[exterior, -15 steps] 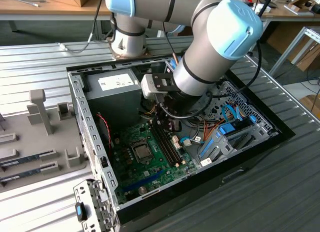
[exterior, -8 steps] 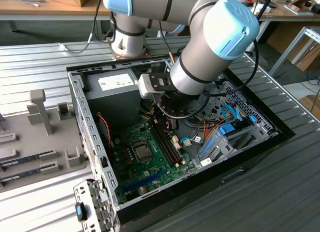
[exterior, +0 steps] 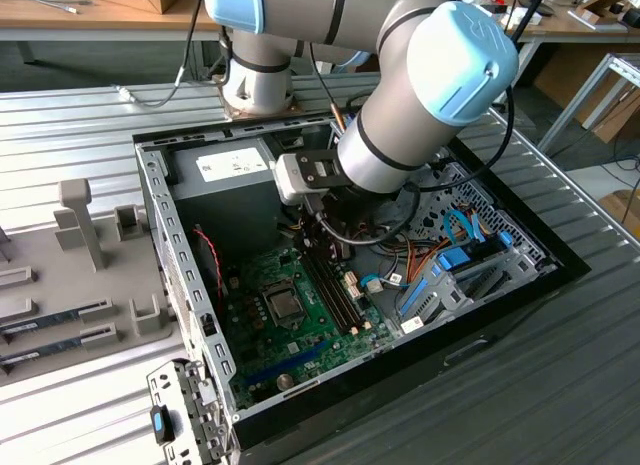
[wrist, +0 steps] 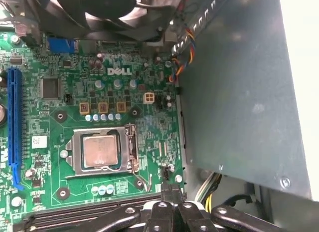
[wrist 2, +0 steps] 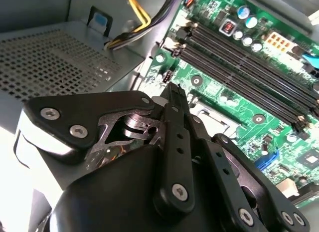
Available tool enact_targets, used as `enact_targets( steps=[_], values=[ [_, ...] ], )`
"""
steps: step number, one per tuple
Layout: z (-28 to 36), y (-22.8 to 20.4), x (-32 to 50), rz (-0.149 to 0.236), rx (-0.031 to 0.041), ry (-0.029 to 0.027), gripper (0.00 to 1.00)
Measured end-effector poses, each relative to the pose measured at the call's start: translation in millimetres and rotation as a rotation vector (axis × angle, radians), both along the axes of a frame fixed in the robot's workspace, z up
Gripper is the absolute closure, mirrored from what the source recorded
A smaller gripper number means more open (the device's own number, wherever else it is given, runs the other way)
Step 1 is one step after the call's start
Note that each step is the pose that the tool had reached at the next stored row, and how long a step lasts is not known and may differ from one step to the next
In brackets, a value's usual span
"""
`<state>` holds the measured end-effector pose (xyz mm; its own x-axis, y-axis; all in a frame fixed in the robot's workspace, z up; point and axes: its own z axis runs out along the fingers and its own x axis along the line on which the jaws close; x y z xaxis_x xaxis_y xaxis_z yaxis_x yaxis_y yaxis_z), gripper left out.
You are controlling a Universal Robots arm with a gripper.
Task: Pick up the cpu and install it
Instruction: 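Close the cpu cover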
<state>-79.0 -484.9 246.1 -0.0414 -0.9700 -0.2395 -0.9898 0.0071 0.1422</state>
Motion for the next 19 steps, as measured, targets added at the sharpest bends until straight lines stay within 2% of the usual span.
enact_targets(
  steps=[2, 11, 12, 13, 14, 15, 16, 17, 18, 19],
  values=[
    [-0.6, 0.0, -4.9, 0.0, 0.0015, -0.0003, 0.89],
    [-0.9, -1.7, -5.0, 0.0, -0.0003, -0.0001, 0.89],
    [-0.8, -1.7, -5.0, 0.0, -0.0133, -0.0001, 0.89],
    [-0.9, -1.7, -5.0, 0.0, -0.0427, -0.0001, 0.89],
    [-0.8, -1.8, -5.0, 0.0, -0.0759, 0.0, 0.89],
    [-0.9, -1.7, -5.0, 0.0, -0.1004, -0.0001, 0.89],
    [-0.9, -1.7, -5.0, 0.0, -0.1156, -0.0001, 0.89],
    [-0.9, -1.7, -5.0, 0.0, -0.1371, 0.0, 0.89],
    [-0.8, -1.7, -5.0, 0.0, -0.1508, 0.0, 0.89],
    [-0.8, -1.8, -5.0, 0.0, -0.169, -0.0001, 0.89]
  ],
)
